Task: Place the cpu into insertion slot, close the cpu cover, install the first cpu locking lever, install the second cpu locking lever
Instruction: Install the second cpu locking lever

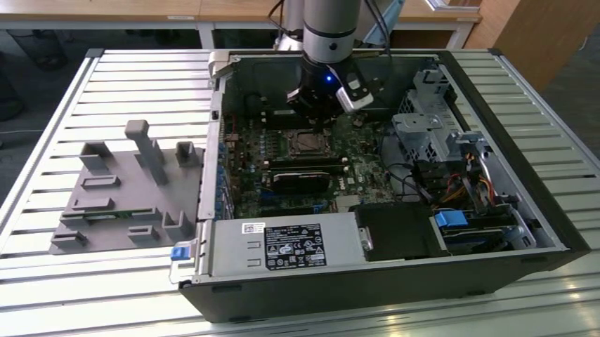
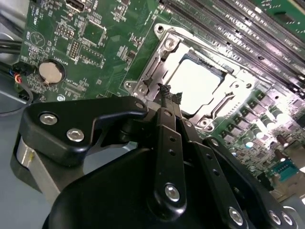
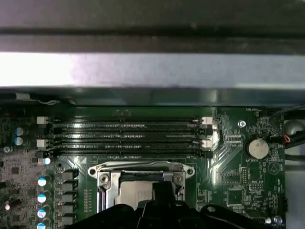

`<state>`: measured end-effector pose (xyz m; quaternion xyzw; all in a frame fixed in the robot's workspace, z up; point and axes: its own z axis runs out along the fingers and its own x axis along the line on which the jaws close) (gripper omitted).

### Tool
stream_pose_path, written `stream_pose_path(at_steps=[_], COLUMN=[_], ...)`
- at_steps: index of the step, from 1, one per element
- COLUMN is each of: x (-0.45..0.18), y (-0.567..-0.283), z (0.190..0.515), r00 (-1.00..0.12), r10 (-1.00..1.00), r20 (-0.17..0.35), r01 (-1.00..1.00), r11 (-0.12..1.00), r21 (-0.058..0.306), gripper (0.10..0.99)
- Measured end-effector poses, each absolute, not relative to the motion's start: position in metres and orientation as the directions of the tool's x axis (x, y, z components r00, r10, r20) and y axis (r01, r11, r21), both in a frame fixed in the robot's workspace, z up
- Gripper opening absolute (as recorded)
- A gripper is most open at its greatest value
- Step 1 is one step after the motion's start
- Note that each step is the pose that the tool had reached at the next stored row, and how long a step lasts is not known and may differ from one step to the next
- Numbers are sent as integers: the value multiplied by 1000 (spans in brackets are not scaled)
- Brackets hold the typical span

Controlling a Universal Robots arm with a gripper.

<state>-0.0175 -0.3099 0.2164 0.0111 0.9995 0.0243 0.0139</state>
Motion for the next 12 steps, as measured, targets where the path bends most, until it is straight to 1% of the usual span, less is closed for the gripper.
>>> stream_pose_path(at_steps=[5,6,7,12], x=[-18,-18,-18,-18], y=[-311,-312,-312,-312], z=[221,233,236,243], r00=[-999,-999,-999,-999], r10=[23,23,23,23], r20=[-27,-27,-27,-27], r01=[21,21,22,21], r11=[999,999,999,999], r21=[49,49,49,48], gripper=[106,106,106,106])
